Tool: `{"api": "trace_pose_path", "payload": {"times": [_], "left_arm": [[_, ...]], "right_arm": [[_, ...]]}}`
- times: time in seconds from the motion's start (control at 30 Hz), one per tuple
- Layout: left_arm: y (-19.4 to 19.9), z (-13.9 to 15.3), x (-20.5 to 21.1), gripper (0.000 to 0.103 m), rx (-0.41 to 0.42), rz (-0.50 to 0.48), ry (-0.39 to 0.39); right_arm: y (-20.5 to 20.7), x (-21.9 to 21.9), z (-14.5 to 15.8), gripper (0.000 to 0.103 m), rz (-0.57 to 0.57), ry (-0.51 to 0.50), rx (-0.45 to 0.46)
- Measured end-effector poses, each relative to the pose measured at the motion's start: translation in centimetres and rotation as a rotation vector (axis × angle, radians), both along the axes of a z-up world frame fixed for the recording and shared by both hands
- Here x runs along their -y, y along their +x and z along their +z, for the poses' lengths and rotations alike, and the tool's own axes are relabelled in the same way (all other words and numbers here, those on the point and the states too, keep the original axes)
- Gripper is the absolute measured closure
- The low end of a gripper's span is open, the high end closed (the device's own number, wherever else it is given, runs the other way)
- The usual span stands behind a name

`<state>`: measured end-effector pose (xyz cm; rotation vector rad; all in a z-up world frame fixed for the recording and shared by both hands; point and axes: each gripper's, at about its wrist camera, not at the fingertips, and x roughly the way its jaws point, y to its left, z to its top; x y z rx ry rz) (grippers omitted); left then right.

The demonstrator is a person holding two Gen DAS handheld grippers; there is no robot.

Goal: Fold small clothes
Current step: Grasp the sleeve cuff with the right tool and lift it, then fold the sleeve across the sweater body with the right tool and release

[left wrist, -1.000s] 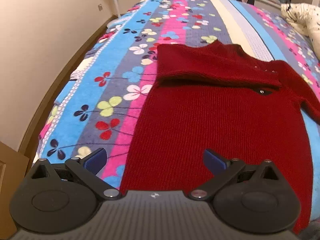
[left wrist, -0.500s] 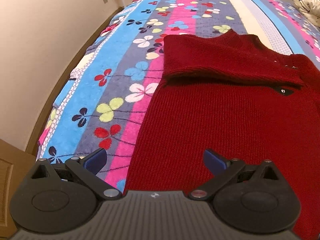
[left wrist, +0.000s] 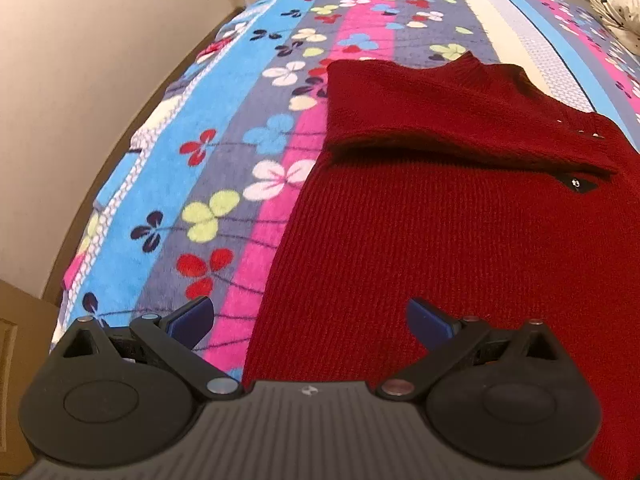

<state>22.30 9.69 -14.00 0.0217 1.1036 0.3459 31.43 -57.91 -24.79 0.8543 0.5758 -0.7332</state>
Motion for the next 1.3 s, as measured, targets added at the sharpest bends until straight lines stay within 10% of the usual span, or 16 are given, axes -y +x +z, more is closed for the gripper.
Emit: {"api": "trace_pose_path", "payload": {"times": [0.2,0.53,0.73,0.87,1.07,1.17,1.3], "left_arm": [[-0.3,-0.3,-3.8,0.000,0.032,0.059,0.037],[-0.7,-0.1,-13.8,0.000,0.094,0.247,0.005],[-2.5,-1.2,-17.2,0.000,0.074,0.323,-0.017],[-3.2,-2.4,-18.0,0.000,0.050,0.329,-0.018],[-2.9,-3.1,-17.9,0.000,0.043,0.331,-0.038],[-2.3,-2.6,-17.3,0.000,0.053,0.312,-0.037],[-1.0,-2.0,-16.7,0.000,0.087,0.274,-0.053]], "right_arm": [[0.6,-5.1,1.1,0.093,0.062,-0.156,-0.067],[6.8,-35.9,12.0,0.093,0.760,-0.580,0.188],[4.7,-54.1,3.2,0.092,1.264,-0.544,0.142],[3.5,-57.9,-1.2,0.084,1.346,-0.653,0.050],[5.5,-57.0,2.9,0.076,1.378,-0.434,0.119],[5.3,-57.8,2.9,0.045,1.480,-0.217,0.117],[4.9,-54.0,4.0,0.046,1.424,-0.116,0.113]]}}
